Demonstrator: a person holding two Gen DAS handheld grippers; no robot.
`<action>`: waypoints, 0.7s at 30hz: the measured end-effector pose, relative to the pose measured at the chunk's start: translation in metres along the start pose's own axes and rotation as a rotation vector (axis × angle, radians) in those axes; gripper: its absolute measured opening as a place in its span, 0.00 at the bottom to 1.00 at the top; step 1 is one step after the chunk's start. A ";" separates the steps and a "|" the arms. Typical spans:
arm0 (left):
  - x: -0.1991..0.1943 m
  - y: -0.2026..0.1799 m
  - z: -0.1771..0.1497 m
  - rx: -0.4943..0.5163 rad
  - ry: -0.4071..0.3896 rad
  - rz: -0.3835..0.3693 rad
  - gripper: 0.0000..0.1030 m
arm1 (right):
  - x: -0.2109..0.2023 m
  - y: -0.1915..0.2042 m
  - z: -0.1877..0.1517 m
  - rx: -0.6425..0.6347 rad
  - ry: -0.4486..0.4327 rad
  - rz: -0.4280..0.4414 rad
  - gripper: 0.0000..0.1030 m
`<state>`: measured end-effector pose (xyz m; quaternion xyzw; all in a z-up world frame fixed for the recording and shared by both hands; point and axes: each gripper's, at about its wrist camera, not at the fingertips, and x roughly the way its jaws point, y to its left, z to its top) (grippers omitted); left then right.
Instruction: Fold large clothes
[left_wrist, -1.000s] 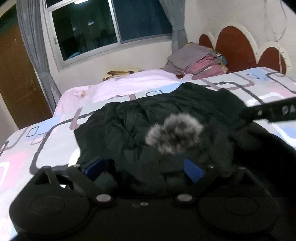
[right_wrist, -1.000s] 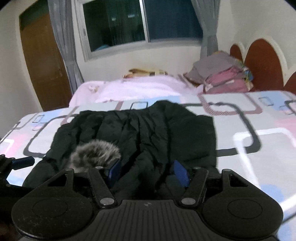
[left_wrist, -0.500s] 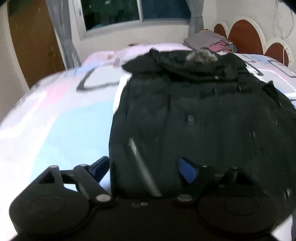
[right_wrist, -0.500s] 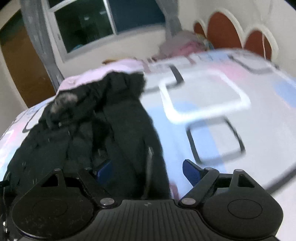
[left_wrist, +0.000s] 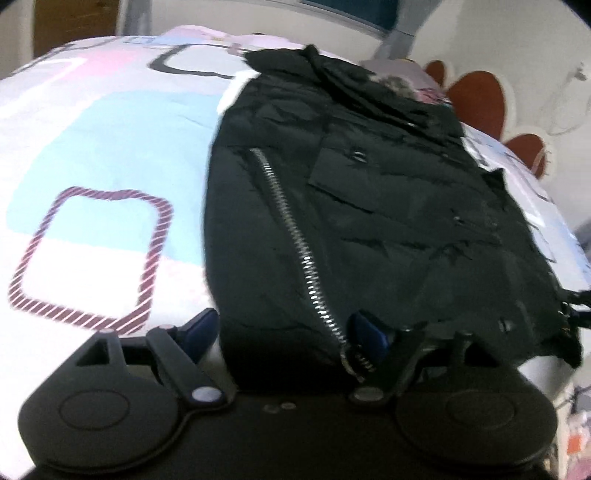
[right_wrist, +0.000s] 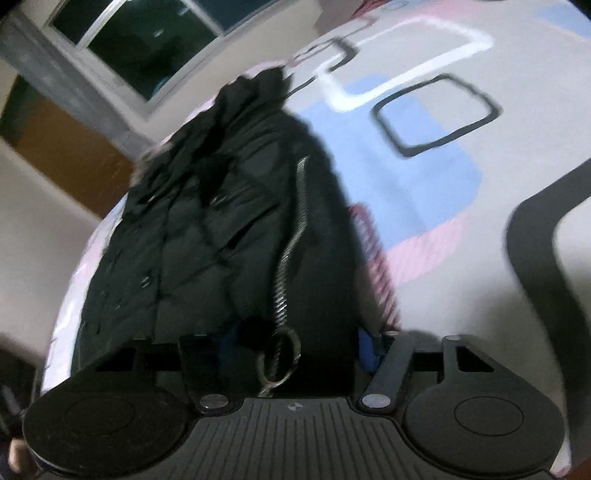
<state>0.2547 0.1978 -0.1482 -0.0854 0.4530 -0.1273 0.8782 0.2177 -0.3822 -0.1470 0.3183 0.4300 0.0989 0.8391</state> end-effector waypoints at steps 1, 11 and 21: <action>0.003 0.002 0.005 -0.011 0.001 -0.043 0.76 | 0.004 -0.002 0.004 0.020 -0.004 0.011 0.58; 0.009 -0.008 0.021 -0.017 -0.086 -0.107 0.14 | -0.002 0.000 0.025 0.053 -0.033 0.154 0.13; -0.024 -0.005 0.069 -0.128 -0.281 -0.216 0.13 | -0.030 0.036 0.083 0.111 -0.178 0.306 0.12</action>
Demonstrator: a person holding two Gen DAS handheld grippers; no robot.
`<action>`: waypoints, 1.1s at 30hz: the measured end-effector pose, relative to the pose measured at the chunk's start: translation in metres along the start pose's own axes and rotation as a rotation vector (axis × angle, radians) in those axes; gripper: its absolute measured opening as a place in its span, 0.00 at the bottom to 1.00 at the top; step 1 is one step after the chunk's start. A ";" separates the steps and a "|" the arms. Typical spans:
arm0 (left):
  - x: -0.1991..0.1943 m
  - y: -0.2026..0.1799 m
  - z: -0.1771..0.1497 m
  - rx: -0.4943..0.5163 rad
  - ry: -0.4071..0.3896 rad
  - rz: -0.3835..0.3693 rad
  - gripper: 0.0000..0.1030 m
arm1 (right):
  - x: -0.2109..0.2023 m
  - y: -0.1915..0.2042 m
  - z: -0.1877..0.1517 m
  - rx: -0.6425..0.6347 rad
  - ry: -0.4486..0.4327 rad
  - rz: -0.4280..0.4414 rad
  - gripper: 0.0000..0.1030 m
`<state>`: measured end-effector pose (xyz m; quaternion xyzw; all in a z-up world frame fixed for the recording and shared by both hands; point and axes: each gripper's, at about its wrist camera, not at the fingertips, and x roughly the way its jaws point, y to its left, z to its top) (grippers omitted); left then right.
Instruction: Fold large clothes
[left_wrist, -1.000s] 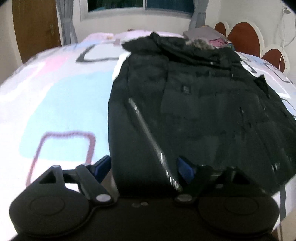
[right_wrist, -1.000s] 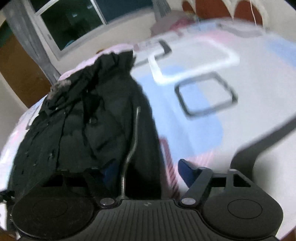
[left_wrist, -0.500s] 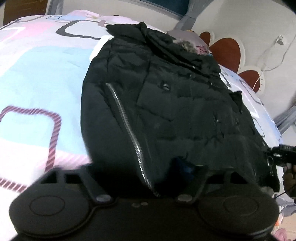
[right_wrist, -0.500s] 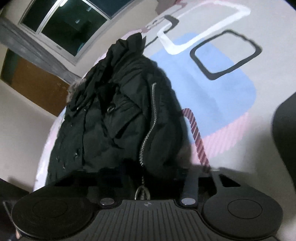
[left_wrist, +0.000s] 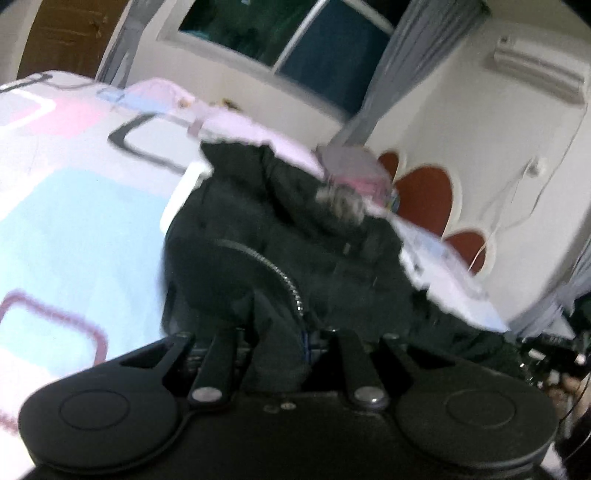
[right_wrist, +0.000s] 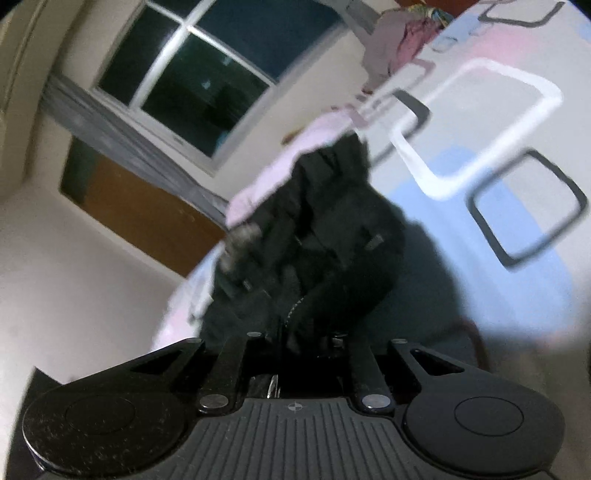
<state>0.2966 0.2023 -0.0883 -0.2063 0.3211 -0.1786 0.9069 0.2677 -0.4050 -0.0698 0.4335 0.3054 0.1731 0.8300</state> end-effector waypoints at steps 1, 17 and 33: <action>0.002 -0.002 0.009 -0.008 -0.017 -0.006 0.13 | 0.003 0.004 0.010 0.016 -0.016 0.021 0.12; 0.141 0.012 0.182 -0.087 -0.046 0.020 0.13 | 0.157 -0.007 0.194 0.296 -0.035 0.066 0.13; 0.272 0.101 0.243 -0.348 0.007 0.033 0.28 | 0.299 -0.082 0.272 0.340 -0.002 -0.021 0.51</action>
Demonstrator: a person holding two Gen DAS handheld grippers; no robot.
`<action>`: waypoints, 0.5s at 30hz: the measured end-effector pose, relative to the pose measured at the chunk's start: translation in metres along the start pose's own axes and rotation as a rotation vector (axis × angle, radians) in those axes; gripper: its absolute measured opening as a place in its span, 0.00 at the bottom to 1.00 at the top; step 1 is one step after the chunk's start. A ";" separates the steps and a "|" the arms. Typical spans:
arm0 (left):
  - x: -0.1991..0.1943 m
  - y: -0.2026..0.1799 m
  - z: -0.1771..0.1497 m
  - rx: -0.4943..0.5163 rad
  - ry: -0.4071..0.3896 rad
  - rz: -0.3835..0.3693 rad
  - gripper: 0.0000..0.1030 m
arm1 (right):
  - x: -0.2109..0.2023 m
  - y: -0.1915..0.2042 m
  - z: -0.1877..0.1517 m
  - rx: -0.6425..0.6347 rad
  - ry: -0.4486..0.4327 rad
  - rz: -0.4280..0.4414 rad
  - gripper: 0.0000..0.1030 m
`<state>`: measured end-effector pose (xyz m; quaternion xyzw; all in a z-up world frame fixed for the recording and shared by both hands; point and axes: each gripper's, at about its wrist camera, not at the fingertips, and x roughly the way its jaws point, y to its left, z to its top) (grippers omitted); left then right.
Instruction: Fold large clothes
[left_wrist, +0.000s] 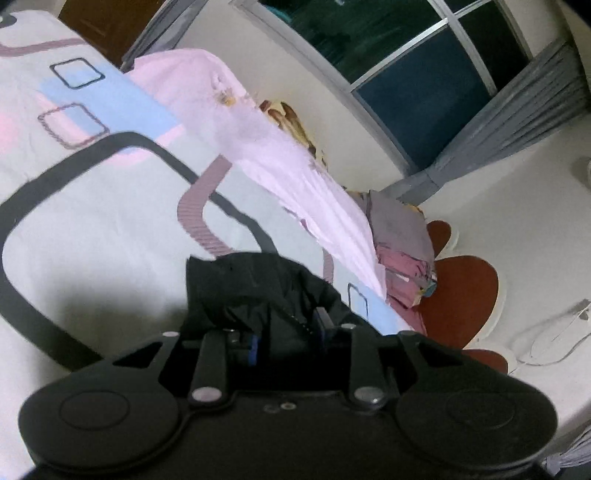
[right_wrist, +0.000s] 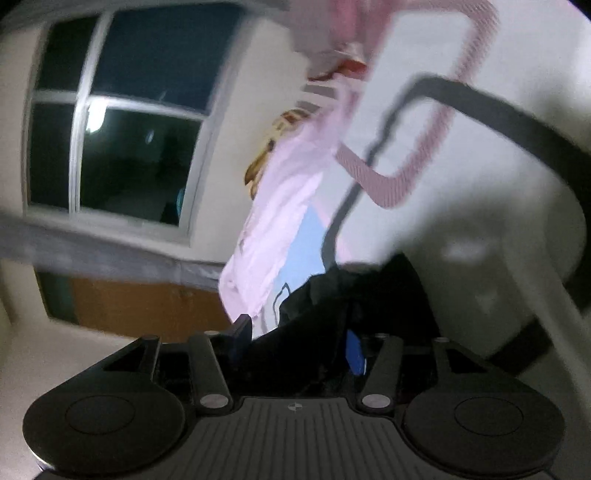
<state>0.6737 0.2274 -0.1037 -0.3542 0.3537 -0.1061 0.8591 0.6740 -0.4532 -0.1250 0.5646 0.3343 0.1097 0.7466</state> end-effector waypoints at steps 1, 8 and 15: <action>-0.002 0.003 0.002 -0.019 -0.013 -0.006 0.29 | -0.004 0.001 0.000 0.011 -0.016 0.008 0.51; -0.038 0.020 0.013 -0.097 -0.056 -0.070 0.29 | -0.062 -0.013 0.016 0.073 -0.170 0.010 0.51; -0.086 0.025 0.020 -0.025 -0.238 0.097 0.72 | -0.072 0.049 -0.018 -0.376 -0.112 -0.128 0.51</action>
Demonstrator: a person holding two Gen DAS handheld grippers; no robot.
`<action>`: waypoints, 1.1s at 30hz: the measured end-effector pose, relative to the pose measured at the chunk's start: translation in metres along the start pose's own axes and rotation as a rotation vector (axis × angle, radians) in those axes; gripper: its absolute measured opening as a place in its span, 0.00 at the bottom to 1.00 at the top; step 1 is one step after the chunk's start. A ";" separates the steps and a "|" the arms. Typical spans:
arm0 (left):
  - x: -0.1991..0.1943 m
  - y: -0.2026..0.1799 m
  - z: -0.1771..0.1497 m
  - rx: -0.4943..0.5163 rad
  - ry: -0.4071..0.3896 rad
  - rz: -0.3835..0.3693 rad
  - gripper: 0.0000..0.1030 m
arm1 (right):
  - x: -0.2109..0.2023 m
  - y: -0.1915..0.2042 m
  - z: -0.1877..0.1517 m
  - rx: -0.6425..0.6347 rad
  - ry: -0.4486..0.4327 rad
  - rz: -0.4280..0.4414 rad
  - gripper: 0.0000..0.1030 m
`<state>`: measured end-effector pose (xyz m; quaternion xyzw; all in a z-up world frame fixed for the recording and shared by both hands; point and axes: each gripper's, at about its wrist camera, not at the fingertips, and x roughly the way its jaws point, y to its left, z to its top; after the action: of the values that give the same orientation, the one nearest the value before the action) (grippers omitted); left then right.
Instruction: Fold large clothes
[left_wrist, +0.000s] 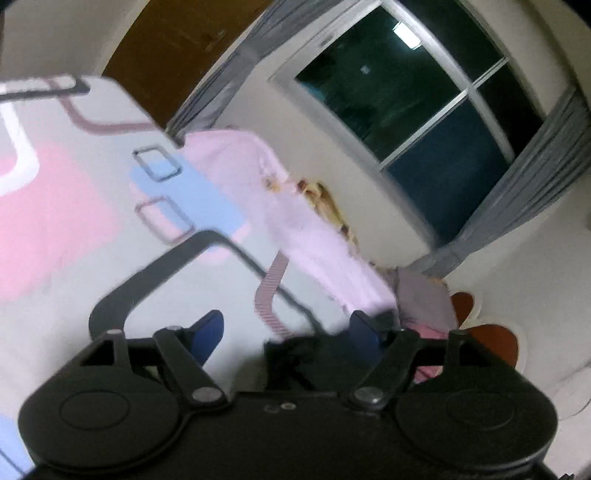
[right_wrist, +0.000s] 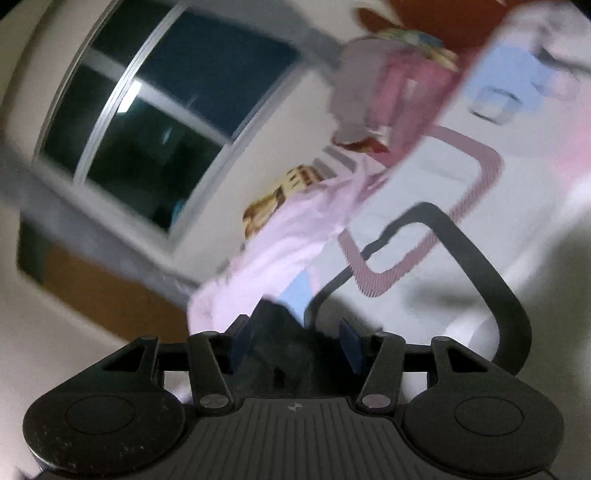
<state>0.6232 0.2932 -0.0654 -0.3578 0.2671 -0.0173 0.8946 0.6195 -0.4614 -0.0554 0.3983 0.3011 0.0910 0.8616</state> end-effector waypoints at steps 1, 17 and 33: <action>0.004 -0.008 0.000 0.039 0.020 -0.005 0.73 | 0.009 0.011 -0.006 -0.078 0.022 -0.041 0.51; 0.102 -0.043 -0.092 0.464 0.372 0.121 0.78 | 0.071 -0.020 -0.112 -0.315 0.202 -0.299 0.68; 0.073 -0.151 -0.114 0.796 -0.031 0.460 0.67 | 0.109 0.120 -0.150 -0.742 0.110 -0.229 0.42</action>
<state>0.6543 0.0922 -0.0700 0.0822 0.2987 0.0856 0.9469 0.6287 -0.2437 -0.0904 0.0182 0.3362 0.1182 0.9342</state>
